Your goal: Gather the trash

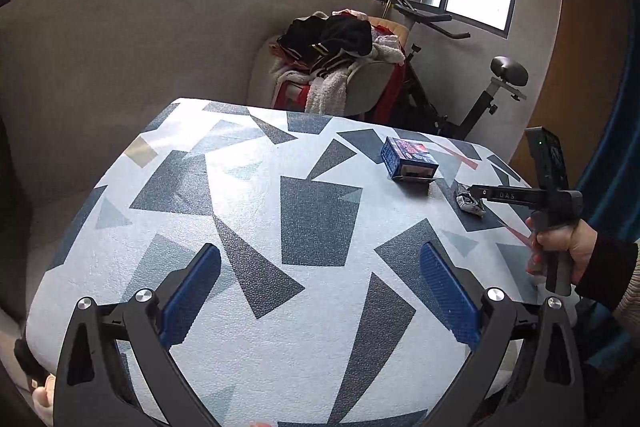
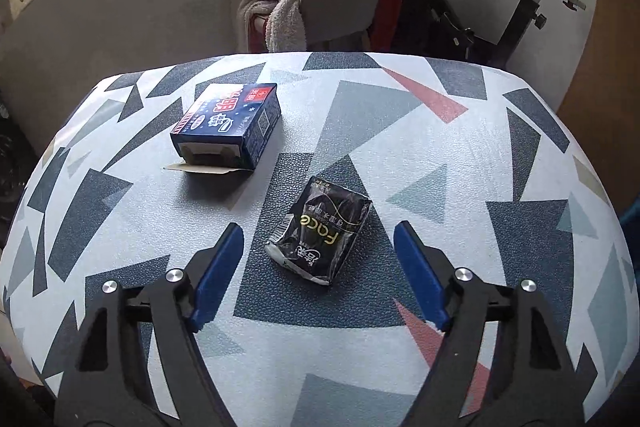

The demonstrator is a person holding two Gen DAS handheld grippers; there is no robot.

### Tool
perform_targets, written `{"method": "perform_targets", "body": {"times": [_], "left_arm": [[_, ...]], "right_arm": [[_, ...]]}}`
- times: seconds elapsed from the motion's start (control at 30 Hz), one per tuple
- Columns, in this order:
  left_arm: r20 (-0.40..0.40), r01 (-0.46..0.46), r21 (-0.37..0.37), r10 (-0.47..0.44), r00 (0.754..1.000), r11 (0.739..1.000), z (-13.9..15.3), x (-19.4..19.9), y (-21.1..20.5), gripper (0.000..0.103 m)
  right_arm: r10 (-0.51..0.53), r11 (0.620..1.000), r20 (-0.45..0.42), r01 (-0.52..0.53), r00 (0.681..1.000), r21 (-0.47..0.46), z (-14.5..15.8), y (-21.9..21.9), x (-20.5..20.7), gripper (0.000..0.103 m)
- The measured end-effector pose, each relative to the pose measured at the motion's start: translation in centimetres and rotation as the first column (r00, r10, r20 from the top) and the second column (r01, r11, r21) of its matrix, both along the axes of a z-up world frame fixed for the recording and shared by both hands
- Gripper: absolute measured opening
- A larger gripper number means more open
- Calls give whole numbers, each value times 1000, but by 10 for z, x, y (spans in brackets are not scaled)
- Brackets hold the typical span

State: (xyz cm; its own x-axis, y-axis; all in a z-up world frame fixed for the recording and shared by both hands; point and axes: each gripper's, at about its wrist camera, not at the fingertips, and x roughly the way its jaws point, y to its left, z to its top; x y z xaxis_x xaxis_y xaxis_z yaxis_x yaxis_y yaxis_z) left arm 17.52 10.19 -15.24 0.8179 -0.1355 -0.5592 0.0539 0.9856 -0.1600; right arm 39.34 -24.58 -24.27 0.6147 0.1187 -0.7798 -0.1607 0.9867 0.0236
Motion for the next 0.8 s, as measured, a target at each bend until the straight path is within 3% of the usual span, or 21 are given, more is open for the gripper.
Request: {"method": "perform_targets", "body": {"times": [0.07, 0.13, 0.17, 0.33, 0.43, 0.5, 0.7, 0.8], "left_arm": [[2, 22, 4, -22, 1000, 1000, 1, 19, -7, 97], [4, 41, 11, -41, 999, 999, 0, 39, -17, 97], [5, 54, 12, -54, 999, 998, -2, 48, -22, 97], [-44, 129, 10, -129, 991, 992, -18, 103, -50, 97], [-107, 176, -62, -182, 977, 982, -28, 136, -68, 97], [-137, 177, -59, -183, 974, 983, -33, 153, -86, 97], [-168, 265, -43, -269, 948, 963, -44, 208, -141, 97], [-183, 253, -22, -253, 950, 967, -48, 240, -162, 97]], "right_arm": [[0, 1000, -35, -1, 999, -18, -10, 4, 13, 74], [-2, 1000, -58, 1, 998, -12, -17, 3, 18, 61], [0, 1000, -56, 0, 998, 2, -21, 1, 15, 59], [34, 996, 9, -34, 999, 78, -16, -7, 4, 29], [-40, 992, 113, 26, 993, 120, -6, -19, -9, 25], [-84, 986, 156, 59, 984, 157, -1, -29, -15, 24], [-261, 926, 177, 194, 949, 325, 3, -75, -23, 22], [-296, 906, 177, 217, 939, 363, 2, -85, -25, 22]]}}
